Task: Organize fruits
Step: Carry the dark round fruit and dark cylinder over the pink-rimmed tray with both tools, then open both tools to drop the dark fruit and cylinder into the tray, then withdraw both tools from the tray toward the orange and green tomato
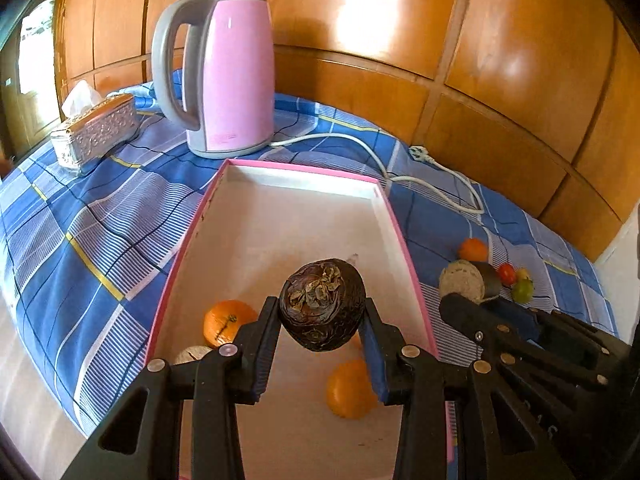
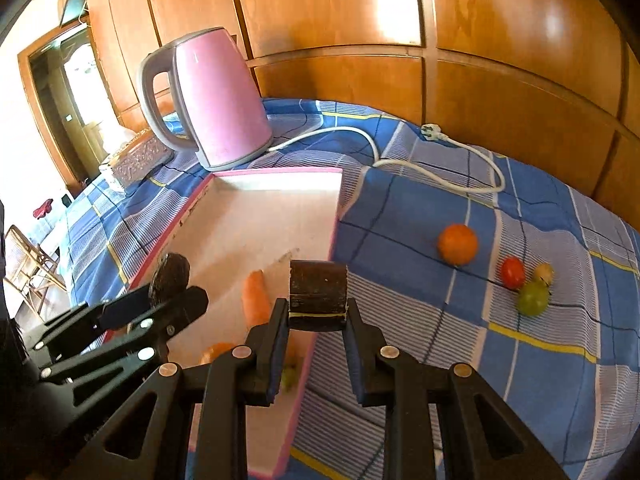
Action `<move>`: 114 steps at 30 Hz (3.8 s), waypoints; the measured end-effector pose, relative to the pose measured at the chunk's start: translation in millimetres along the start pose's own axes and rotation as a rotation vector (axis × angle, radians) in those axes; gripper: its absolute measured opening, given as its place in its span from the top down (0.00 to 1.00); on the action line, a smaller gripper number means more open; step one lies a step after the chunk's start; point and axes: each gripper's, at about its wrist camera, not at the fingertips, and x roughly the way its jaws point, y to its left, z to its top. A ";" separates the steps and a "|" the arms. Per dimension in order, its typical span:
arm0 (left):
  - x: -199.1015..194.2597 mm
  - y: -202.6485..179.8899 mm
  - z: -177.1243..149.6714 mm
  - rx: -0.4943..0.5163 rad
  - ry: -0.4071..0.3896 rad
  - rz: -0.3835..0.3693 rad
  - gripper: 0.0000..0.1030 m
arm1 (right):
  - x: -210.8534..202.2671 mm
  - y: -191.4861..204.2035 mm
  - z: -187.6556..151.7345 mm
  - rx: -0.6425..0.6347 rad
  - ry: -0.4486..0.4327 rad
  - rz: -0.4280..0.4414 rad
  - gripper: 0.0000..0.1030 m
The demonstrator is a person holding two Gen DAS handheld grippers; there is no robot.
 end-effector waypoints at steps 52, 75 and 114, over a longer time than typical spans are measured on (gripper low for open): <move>-74.3 -21.0 3.9 0.040 -0.197 0.005 0.51 | -20.7 -18.2 -19.4 0.132 -0.043 -0.061 0.68; -61.2 -53.9 -12.3 0.130 -0.130 -0.027 0.51 | -35.7 -60.2 -41.0 0.239 -0.046 -0.124 0.68; 35.5 -135.3 -6.8 0.243 0.075 -0.128 0.51 | -13.3 -162.0 -47.2 0.380 0.019 -0.252 0.68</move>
